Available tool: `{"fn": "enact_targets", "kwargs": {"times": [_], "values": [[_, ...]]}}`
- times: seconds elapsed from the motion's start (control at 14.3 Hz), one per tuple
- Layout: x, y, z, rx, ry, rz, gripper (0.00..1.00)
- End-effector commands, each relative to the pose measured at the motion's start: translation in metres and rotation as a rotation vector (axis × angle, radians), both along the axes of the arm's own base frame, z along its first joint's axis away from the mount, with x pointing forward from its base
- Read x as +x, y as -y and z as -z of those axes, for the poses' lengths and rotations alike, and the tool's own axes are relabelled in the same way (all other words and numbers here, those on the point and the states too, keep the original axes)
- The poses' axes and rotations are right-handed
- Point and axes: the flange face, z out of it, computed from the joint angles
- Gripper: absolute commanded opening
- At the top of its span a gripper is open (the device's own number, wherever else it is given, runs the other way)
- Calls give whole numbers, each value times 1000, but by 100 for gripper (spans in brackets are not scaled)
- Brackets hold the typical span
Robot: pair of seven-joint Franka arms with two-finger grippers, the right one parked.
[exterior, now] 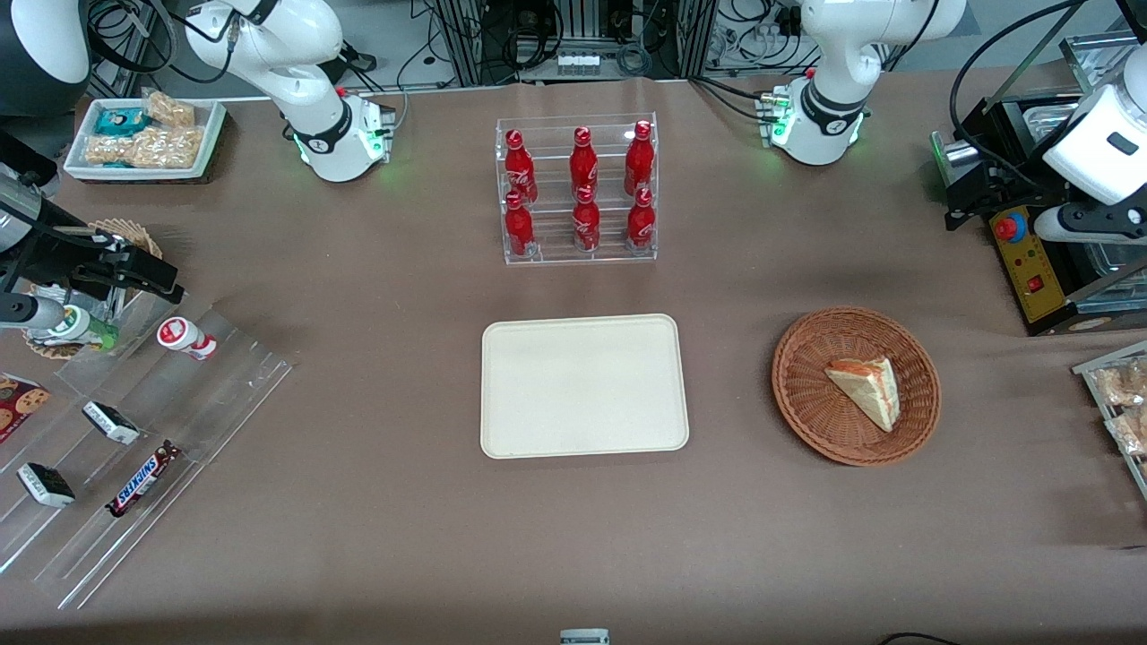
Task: Place sandwich from basket to tray
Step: 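Lower the open left gripper over the sandwich in the wicker basket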
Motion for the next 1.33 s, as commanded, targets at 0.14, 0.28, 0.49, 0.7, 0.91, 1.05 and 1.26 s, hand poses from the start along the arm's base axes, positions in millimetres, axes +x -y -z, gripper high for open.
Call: {"fn": "enact_targets", "kwargs": {"times": [0.14, 0.28, 0.49, 0.7, 0.91, 1.05, 1.26], "values": [[0, -3, -1, 0, -16, -20, 100], [0, -4, -2, 0, -15, -25, 100], [2, -10, 5, 2, -29, -36, 100], [11, -21, 52, 34, -96, -59, 100], [17, -24, 129, 56, -73, -58, 100], [14, -24, 182, 64, -29, -103, 100], [8, -23, 249, 56, 36, -137, 100]]}}
